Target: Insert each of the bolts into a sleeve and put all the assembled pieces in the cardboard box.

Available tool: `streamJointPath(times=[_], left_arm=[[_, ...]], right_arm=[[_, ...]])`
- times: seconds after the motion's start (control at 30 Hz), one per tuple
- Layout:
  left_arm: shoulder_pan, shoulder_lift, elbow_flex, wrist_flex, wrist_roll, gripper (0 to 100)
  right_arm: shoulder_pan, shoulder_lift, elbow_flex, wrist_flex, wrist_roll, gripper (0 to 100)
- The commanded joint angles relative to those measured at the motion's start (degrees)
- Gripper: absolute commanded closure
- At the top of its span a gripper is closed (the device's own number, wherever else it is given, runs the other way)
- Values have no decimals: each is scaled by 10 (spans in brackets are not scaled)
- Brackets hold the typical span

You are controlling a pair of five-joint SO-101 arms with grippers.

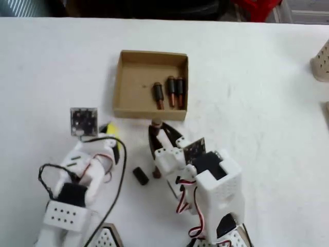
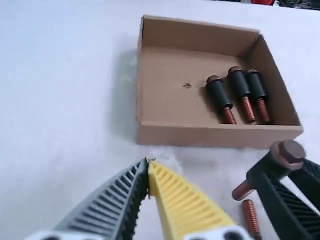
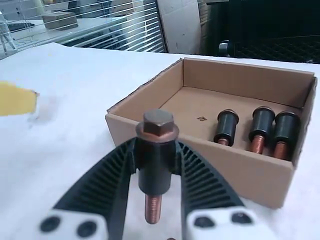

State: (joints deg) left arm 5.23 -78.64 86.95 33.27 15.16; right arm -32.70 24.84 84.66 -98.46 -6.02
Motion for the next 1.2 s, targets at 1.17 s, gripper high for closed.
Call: streamJointPath(times=[1.17], left_arm=[[-102,-261,101,288,-165,977]], right_arm=[[148,-664,-24,833,7,981]])
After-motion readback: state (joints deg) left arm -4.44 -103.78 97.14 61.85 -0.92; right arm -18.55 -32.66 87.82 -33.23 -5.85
